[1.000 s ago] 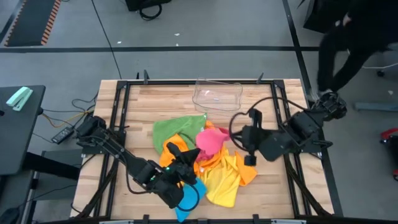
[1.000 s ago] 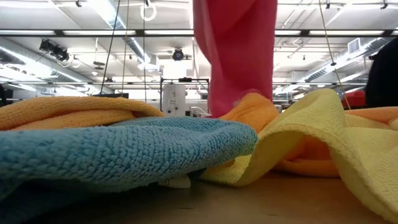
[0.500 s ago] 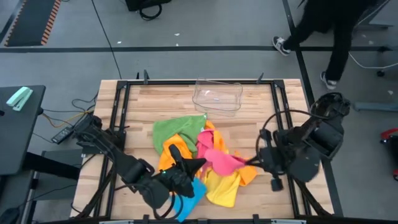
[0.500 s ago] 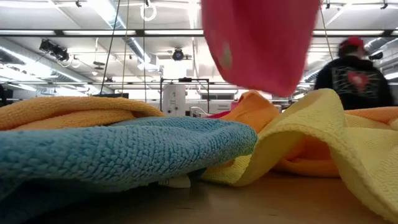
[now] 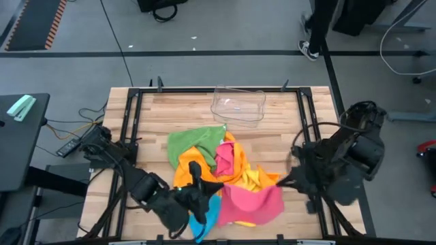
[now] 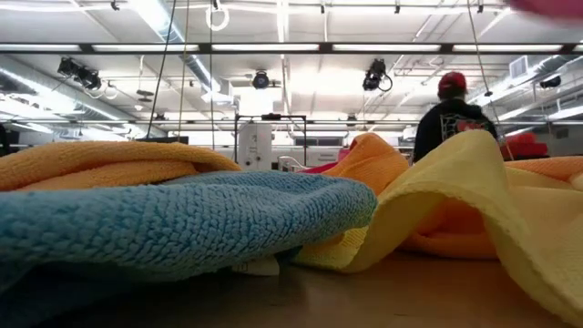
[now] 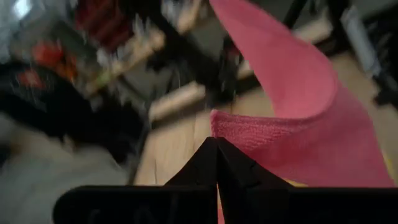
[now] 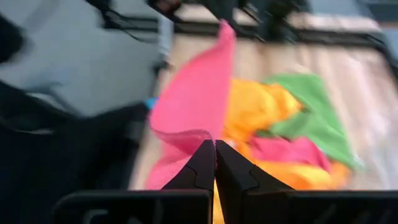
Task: Fold microfiber towels
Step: Fold the pink microfiber cloth
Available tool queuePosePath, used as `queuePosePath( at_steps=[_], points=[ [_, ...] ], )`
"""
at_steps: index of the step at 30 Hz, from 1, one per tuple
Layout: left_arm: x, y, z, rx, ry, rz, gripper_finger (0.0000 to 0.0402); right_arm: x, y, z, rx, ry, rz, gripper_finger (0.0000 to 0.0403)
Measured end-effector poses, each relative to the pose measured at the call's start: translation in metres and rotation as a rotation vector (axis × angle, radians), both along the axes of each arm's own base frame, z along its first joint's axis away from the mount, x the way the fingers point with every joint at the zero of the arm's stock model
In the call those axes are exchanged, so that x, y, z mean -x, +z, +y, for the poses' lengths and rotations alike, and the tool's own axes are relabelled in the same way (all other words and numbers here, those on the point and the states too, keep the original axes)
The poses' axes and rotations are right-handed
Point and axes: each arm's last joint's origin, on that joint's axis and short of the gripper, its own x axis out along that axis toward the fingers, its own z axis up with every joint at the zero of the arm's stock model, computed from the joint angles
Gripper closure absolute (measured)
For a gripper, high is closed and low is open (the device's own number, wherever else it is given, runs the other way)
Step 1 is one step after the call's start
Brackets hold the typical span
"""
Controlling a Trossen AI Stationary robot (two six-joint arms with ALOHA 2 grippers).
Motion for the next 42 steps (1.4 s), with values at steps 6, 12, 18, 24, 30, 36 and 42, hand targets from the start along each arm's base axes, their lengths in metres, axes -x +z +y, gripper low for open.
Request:
queuePosePath(
  at_steps=[6,12,18,24,30,36,42],
  points=[
    [-0.004,-0.034,0.016,0.079,0.171,0.131,0.0378,-0.026,-0.035,-0.022,0.129,-0.190,0.065,0.0390],
    [-0.011,-0.068,0.015,0.050,0.259,0.237,0.0393,-0.051,-0.068,-0.053,0.227,-0.322,0.164,0.0390],
    [-0.010,-0.079,0.015,0.050,0.301,0.269,0.0388,-0.073,-0.085,-0.078,0.280,-0.362,0.175,0.0390],
    [-0.005,-0.082,0.028,0.073,0.408,0.287,0.0388,-0.089,-0.095,-0.097,0.336,-0.348,0.169,0.0390],
    [-0.010,-0.100,0.034,0.042,0.487,0.336,0.0393,-0.101,-0.107,-0.118,0.314,-0.300,0.204,0.0390],
    [-0.014,-0.121,0.034,-0.001,0.542,0.383,0.0382,-0.112,-0.122,-0.139,0.300,-0.290,0.198,0.0390],
    [-0.015,-0.136,0.034,-0.009,0.595,0.424,0.0396,-0.119,-0.134,-0.159,0.235,-0.263,0.205,0.0355]
  ],
)
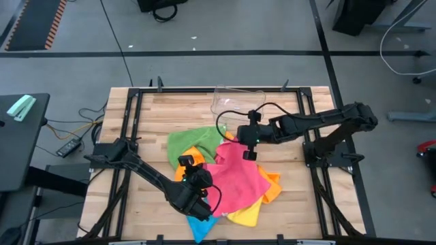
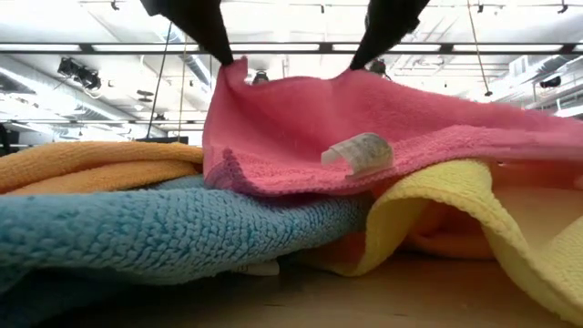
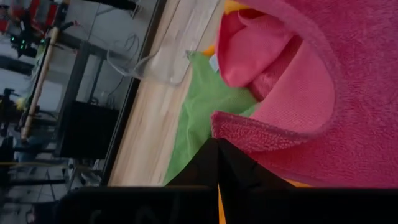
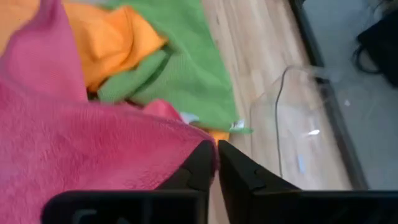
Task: Fold microfiber towels
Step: Fold the pink microfiber cloth
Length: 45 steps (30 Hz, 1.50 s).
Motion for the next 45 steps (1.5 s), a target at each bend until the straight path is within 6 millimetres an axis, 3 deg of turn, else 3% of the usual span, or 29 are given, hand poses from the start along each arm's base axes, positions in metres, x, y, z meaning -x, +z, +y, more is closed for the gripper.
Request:
queuePosePath(
  at_steps=[6,13,17,27,35,41,45],
  points=[
    [0.001,-0.004,0.000,0.019,0.026,0.029,0.0379,0.005,-0.007,-0.013,-0.064,-0.045,0.074,0.0282],
    [0.004,-0.003,0.002,0.008,0.052,0.034,0.0394,0.014,0.004,-0.006,-0.110,-0.067,0.115,0.0234],
    [0.005,-0.003,0.001,0.003,0.049,0.040,0.0393,0.015,-0.003,0.017,-0.181,0.025,0.110,0.0235],
    [0.008,-0.004,-0.002,0.008,0.041,0.060,0.0376,0.025,-0.055,0.100,-0.207,0.321,-0.077,0.0246],
    [0.011,-0.004,-0.008,-0.011,-0.030,0.121,0.0389,0.042,-0.076,0.122,-0.227,0.300,-0.094,0.0247],
    [0.005,-0.009,-0.029,0.048,-0.242,0.205,0.0349,0.048,-0.081,0.137,-0.220,0.308,-0.099,0.0247],
    [0.000,-0.023,-0.046,0.120,-0.381,0.289,0.0313,0.052,-0.080,0.143,-0.227,0.318,-0.105,0.0247]
  ],
)
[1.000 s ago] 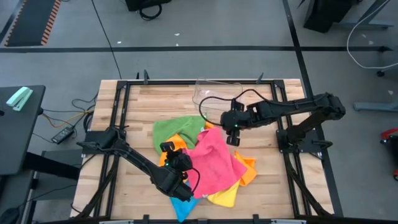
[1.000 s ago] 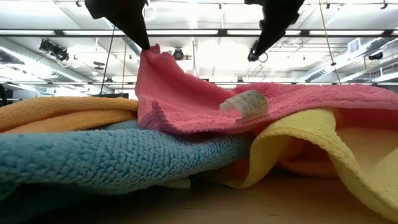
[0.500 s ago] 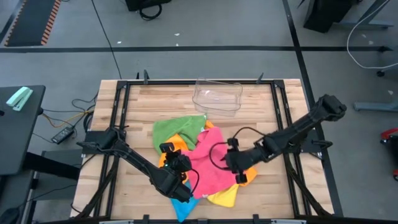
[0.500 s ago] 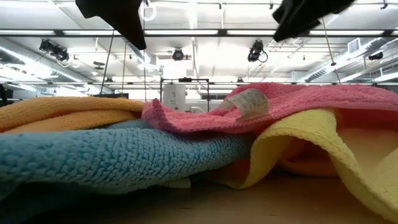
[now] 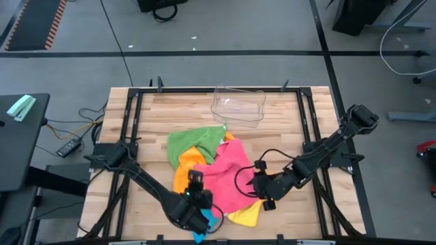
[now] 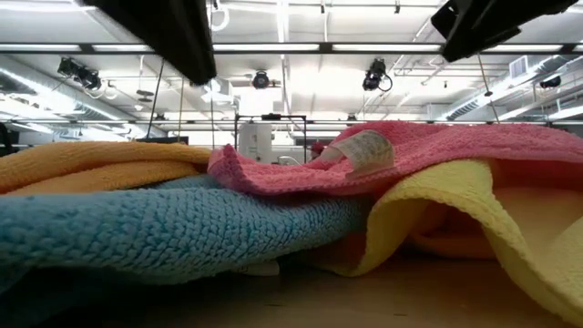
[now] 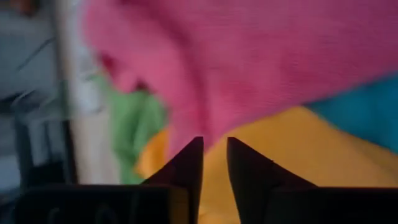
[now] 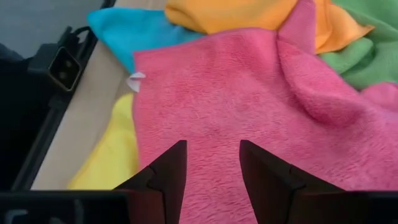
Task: Fold microfiber towels
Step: Fold the pink microfiber cloth
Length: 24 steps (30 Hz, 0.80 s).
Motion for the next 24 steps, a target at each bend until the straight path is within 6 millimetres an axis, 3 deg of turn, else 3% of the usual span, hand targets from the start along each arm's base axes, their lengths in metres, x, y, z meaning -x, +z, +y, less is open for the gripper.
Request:
queuePosePath(
  at_steps=[6,12,17,24],
  points=[
    [-0.003,-0.040,-0.017,-0.110,-0.167,0.157,0.0270,0.004,0.000,0.005,-0.005,0.014,0.000,0.0247],
    [-0.011,-0.073,-0.022,-0.246,-0.264,0.217,0.0252,0.003,0.000,0.005,-0.006,0.007,-0.002,0.0247],
    [-0.011,-0.072,-0.023,-0.286,-0.280,0.211,0.0255,0.003,0.000,0.004,0.003,-0.010,-0.008,0.0247],
    [-0.006,-0.054,-0.035,-0.276,-0.303,0.159,0.0277,0.003,0.000,0.004,0.003,-0.013,-0.009,0.0247]
  ],
)
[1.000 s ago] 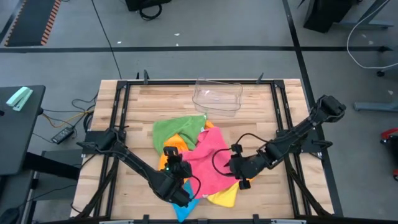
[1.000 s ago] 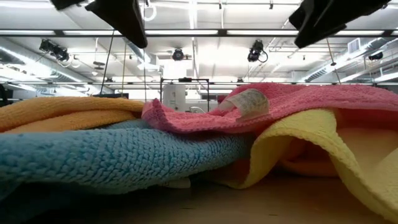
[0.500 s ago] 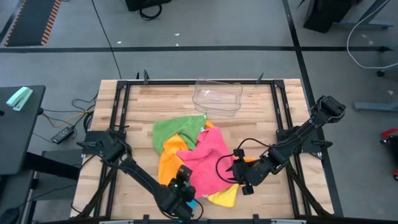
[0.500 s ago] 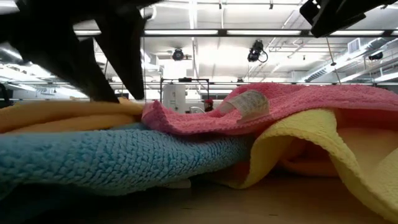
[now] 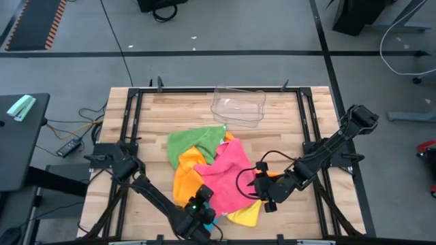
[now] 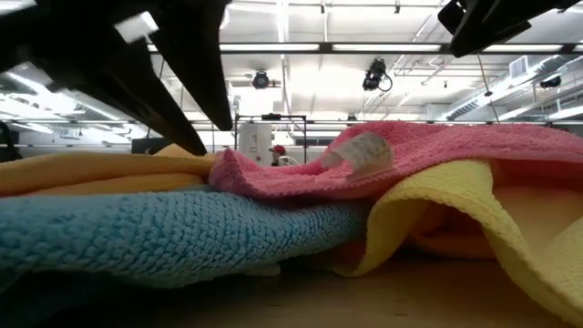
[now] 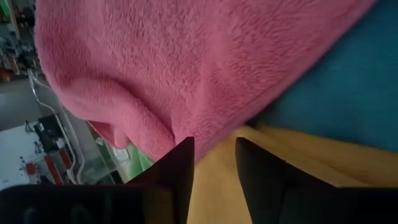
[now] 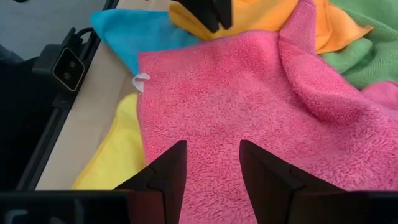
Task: Fold microfiber towels
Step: Fold the pink microfiber cloth
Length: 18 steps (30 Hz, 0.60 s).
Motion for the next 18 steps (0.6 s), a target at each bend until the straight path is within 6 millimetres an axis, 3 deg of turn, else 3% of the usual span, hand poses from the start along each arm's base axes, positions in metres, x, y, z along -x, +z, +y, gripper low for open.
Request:
queuePosePath(
  at_steps=[7,11,18],
  points=[
    [-0.005,-0.006,0.000,-0.021,-0.057,0.026,0.0284,0.000,0.000,0.000,0.000,0.001,-0.001,0.0247],
    [-0.011,-0.017,0.005,-0.035,-0.105,0.051,0.0274,0.000,0.000,0.000,0.002,-0.002,-0.002,0.0247],
    [-0.010,-0.017,0.004,-0.052,-0.127,0.069,0.0254,0.000,0.000,0.000,0.003,-0.003,-0.002,0.0247]
  ],
)
